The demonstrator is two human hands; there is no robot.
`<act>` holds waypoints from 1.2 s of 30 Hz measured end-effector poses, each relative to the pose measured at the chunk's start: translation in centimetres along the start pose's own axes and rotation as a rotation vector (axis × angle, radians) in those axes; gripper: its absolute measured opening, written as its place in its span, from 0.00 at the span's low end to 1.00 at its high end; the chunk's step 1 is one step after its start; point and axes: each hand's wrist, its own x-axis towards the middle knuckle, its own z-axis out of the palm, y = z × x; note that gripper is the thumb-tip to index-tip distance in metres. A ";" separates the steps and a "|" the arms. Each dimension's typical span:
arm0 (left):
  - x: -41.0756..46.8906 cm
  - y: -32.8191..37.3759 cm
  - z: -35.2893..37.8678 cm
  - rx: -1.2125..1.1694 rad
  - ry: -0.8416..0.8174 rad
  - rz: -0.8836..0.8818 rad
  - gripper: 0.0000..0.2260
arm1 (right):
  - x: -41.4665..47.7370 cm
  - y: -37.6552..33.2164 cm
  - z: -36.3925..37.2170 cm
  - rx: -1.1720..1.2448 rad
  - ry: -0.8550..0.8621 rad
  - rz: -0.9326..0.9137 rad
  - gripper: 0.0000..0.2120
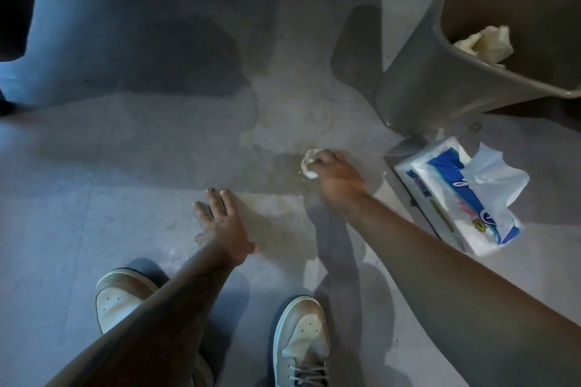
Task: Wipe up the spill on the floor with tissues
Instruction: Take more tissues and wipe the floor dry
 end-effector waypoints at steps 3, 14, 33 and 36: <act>0.1 -0.1 0.3 0.024 0.019 0.004 0.62 | -0.1 -0.5 -0.8 0.111 0.094 -0.012 0.18; -0.4 0.0 -0.1 0.046 0.036 0.001 0.61 | 4.9 1.4 -3.3 0.070 0.179 0.260 0.16; -1.3 -2.1 -0.1 -0.025 0.088 0.079 0.57 | -3.8 -2.5 3.2 0.225 0.319 0.258 0.20; -1.2 -2.5 -0.8 -0.042 0.030 0.100 0.57 | -4.7 -4.4 4.8 0.219 0.268 0.181 0.18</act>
